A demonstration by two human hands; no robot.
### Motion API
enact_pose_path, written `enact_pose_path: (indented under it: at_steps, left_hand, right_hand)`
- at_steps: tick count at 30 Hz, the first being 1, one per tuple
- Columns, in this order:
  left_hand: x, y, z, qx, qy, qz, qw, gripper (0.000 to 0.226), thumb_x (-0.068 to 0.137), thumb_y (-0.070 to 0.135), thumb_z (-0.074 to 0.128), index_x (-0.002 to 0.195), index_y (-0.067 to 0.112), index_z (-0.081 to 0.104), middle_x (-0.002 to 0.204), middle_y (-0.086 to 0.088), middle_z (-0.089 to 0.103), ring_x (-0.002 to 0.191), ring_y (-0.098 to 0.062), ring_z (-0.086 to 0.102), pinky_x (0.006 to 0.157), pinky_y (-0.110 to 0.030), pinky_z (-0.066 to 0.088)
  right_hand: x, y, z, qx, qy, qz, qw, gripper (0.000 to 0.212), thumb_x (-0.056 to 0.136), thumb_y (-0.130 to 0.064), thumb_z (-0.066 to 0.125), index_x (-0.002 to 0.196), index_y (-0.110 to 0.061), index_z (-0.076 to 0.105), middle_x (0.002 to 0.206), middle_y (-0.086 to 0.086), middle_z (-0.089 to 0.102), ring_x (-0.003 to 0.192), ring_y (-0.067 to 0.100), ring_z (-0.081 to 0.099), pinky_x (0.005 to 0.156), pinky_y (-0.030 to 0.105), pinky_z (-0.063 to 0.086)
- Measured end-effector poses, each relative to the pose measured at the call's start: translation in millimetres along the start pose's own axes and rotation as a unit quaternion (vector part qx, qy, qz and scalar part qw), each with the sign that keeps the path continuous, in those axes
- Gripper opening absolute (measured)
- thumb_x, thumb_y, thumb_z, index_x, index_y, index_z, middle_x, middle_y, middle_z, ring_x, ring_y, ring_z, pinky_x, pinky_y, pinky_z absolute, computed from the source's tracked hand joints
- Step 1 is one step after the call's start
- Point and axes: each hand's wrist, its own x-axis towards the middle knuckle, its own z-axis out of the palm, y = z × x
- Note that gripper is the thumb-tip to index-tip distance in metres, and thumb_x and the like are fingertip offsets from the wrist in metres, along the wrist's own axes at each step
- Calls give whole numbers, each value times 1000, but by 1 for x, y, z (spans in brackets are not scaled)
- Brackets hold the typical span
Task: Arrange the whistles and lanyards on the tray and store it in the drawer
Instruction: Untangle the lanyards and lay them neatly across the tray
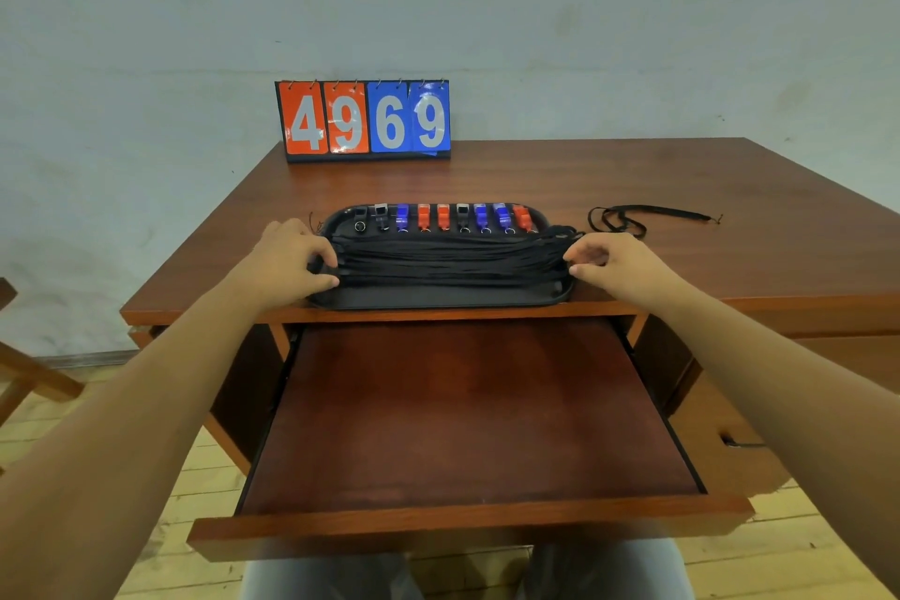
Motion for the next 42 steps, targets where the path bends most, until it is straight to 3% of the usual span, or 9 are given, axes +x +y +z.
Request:
enact_pose_path:
  at_steps: [3,8,16,23,28,32,37,40,42]
  left_hand:
    - [1,9,-4,-41,16,-6,999,13,87,44,69,95,34,64,108,1,44,111,-18,35,96,-40,38]
    - [23,53,-11,-113,33,40,992,6,89,37,67,87,31,68,106,1,56,102,-18,55,91,-40,50]
    - [99,176,-4,-141,-5,133,981,9,92,32,62,99,25,63,101,6,58,84,-3,53,68,-18,38]
    - [164,276,18,-130,-21,145,981,16,94,23,56,97,13,68,92,3,64,81,-16,61,73,-31,49]
    - [215,320,50,-51,-49,120,990,50,91,53,53,95,6,71,106,-22,67,99,-38,62,82,-43,54]
    - [232,340,69,4,-86,126,988,41,88,50,62,67,16,53,87,-11,62,91,-31,60,70,-38,49]
    - [232,345,73,-95,-74,145,982,19,94,26,61,97,12,74,94,0,70,89,-18,65,80,-34,55]
    - [224,348,54,-225,-45,121,966,20,95,31,61,93,16,75,89,7,68,82,-10,62,78,-28,49]
    - [220,345,40,-293,-7,91,952,22,96,29,60,84,17,75,83,6,71,76,-7,62,83,-28,50]
  right_hand:
    - [2,-2,-5,12,24,4,1000,12,94,-22,68,105,-25,70,108,-5,69,103,13,62,93,30,48]
    - [9,6,-16,-2,55,11,998,10,95,-25,65,104,-26,70,106,-7,67,103,13,60,92,33,49]
    - [23,59,-46,-12,70,81,994,12,96,-25,63,106,-24,70,112,-3,65,107,16,58,86,29,41]
    - [59,100,-62,-42,76,137,987,23,97,-18,61,120,-18,64,124,6,61,114,24,59,88,29,42]
    - [88,116,-58,-80,58,142,985,40,96,-25,64,135,-17,59,142,8,52,118,28,59,96,37,49]
    - [95,126,-50,-138,66,87,984,25,94,-35,66,117,-24,71,110,0,63,106,24,61,91,44,55]
    - [89,130,-49,-160,61,80,982,9,98,-29,61,99,-23,69,116,2,59,110,25,55,96,46,50]
    - [80,126,-57,-18,72,113,991,16,104,-18,51,91,-18,61,99,0,62,93,20,58,77,32,48]
    - [70,119,-68,133,139,162,968,19,106,-20,45,94,-16,60,89,-4,61,81,15,57,65,27,44]
